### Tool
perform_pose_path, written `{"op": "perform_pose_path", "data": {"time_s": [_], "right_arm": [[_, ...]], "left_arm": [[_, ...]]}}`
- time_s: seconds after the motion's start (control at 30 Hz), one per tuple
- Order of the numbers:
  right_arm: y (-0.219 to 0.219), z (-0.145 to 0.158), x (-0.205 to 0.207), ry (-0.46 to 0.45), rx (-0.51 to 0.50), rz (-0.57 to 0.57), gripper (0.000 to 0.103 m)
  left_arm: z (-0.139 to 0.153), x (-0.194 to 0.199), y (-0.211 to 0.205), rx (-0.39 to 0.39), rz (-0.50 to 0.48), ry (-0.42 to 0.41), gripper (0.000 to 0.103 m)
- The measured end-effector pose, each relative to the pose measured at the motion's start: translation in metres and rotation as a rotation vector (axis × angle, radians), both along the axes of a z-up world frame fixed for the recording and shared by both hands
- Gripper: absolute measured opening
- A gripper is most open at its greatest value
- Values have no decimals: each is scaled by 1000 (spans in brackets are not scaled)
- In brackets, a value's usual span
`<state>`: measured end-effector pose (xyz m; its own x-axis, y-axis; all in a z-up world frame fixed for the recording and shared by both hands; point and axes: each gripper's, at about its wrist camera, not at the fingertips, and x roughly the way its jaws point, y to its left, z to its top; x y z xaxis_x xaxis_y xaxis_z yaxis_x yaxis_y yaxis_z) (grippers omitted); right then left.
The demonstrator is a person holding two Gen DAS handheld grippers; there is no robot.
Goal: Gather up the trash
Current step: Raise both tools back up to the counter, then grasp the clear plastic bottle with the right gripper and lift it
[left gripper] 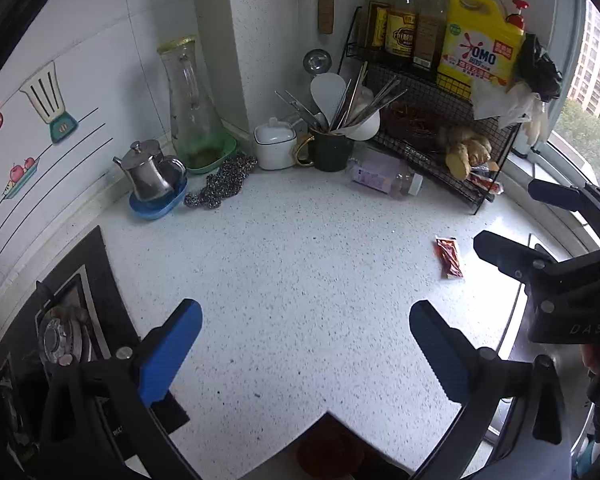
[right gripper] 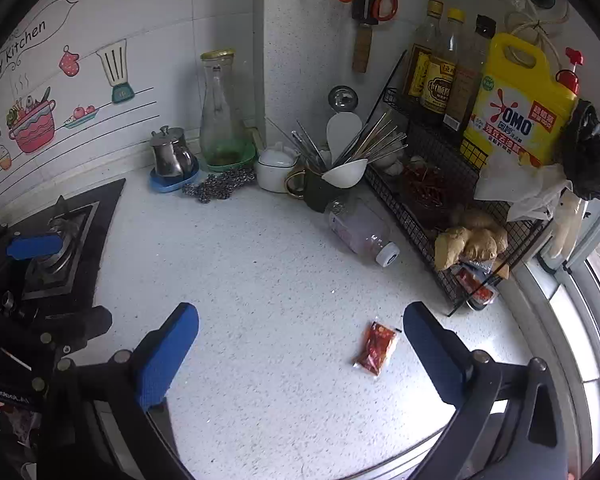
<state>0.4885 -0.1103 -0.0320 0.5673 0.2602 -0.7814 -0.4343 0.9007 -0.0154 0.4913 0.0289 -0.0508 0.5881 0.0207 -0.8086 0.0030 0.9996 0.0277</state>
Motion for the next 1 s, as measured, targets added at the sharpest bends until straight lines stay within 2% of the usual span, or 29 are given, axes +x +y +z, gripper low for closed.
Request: {"op": "perform_pose_path", "data": {"time_s": [0.3, 0.43, 0.57, 0.77, 1.0], "right_arm": [[-19, -33, 76, 29, -12, 20, 102], [-24, -51, 105, 59, -9, 35, 102], [-19, -74, 131, 85, -15, 66, 102], [-4, -101, 165, 94, -48, 152, 102], [7, -124, 195, 82, -90, 211, 102]], "left_arm": [[-32, 81, -21, 25, 5, 48, 103], [-42, 108, -25, 4, 20, 59, 103], [-59, 130, -23, -46, 63, 74, 103], [-87, 162, -19, -73, 98, 109, 103], [-99, 187, -12, -49, 127, 108, 103]]}}
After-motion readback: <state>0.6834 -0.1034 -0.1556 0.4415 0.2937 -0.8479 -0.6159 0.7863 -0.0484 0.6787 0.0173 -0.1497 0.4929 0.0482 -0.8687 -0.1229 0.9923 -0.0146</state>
